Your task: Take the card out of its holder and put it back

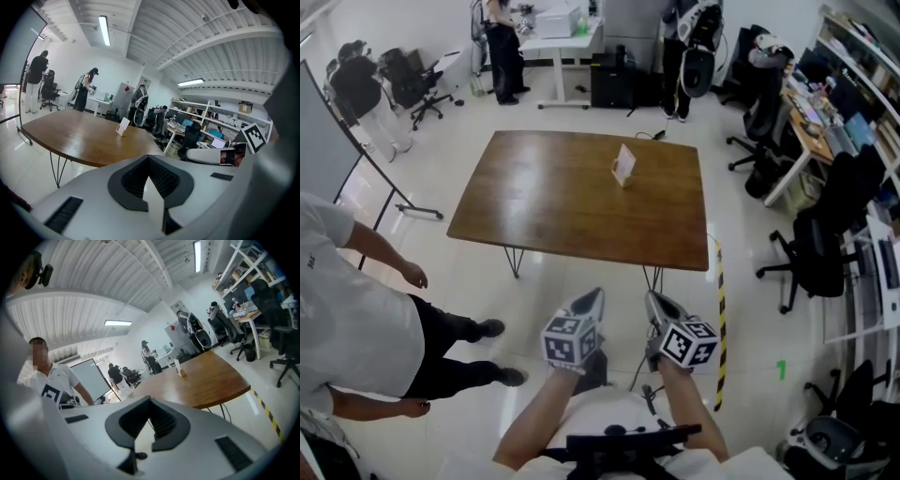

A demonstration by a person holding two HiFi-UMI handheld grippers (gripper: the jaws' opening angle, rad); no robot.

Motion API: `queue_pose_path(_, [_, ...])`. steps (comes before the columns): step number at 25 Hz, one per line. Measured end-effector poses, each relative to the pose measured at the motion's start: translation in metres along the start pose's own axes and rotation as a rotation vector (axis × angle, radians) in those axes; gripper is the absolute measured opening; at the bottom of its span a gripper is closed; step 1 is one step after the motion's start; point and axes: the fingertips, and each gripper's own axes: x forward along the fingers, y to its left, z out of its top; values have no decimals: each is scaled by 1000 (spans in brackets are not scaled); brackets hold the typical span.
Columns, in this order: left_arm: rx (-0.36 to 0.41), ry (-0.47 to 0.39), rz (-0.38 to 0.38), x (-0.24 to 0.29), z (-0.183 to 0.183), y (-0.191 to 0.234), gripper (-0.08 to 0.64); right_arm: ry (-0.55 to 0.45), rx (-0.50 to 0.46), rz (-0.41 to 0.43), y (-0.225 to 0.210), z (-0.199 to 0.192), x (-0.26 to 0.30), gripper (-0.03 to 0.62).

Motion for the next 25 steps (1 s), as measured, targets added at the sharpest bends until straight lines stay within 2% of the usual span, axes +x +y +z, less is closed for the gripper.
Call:
queue_pose_path(14, [7, 24, -27, 80, 64, 49, -3, -17, 20, -36, -32, 60, 85, 5])
queue_pose_path(25, [9, 24, -54, 121, 104, 84, -3, -63, 67, -83, -50, 94, 136, 5])
